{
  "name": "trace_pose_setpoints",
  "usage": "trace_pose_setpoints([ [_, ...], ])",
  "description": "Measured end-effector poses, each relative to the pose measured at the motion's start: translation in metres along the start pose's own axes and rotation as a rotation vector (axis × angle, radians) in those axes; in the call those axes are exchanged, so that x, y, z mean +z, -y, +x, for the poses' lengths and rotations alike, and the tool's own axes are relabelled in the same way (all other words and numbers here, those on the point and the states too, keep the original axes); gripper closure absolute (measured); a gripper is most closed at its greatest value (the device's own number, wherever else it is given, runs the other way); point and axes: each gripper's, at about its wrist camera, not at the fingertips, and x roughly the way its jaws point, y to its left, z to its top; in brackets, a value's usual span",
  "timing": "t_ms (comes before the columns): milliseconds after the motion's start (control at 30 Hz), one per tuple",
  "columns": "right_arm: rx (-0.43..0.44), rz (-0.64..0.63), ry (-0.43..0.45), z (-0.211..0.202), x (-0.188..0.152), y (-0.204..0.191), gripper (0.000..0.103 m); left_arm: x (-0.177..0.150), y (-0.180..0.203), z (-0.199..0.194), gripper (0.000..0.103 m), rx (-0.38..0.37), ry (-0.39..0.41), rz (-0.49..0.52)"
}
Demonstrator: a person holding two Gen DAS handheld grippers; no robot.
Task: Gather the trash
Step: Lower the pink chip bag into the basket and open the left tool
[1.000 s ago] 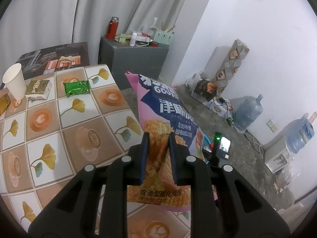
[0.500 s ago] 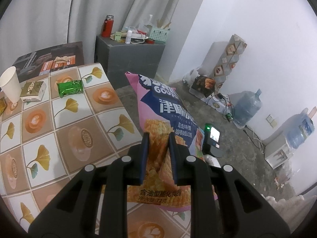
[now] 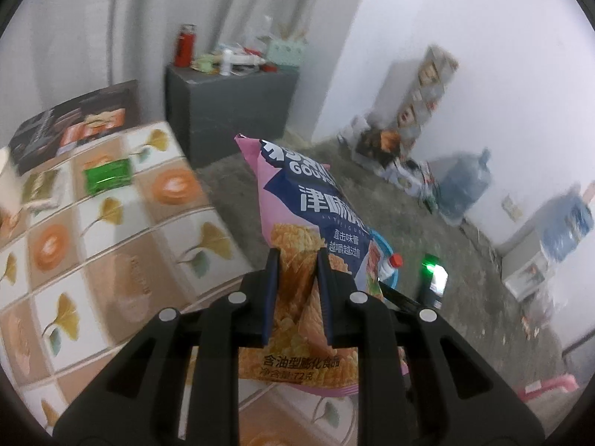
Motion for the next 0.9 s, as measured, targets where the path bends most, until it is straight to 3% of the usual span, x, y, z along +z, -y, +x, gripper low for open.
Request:
trace_pose_setpoints([
  [167,-0.020,0.049,-0.006,-0.053,-0.028,0.046,0.096,0.016,0.037,0.079,0.085,-0.114,-0.210,0.022],
  [300,-0.056,0.083,0.018,-0.082,-0.039,0.074,0.096,0.016,0.075,0.144,0.085,-0.053,-0.308,0.124],
  [500,-0.081,0.166,0.043,-0.102,-0.045,0.107,0.096,0.008,0.163,0.225,0.084,0.065,-0.282,0.442],
  [633,-0.091,0.203,0.053,-0.112,-0.044,0.120,0.096,0.002,0.212,0.278,0.083,0.126,-0.232,0.554],
  [733,-0.100,0.225,0.046,-0.120,-0.048,0.129,0.096,-0.007,0.238,0.323,0.073,0.239,-0.197,0.632],
  [800,-0.104,0.223,0.035,-0.125,-0.053,0.132,0.096,-0.017,0.244,0.354,0.069,0.310,-0.210,0.649],
  [900,-0.111,0.221,0.018,-0.130,-0.059,0.137,0.096,-0.021,0.244,0.365,0.061,0.280,-0.187,0.587],
])
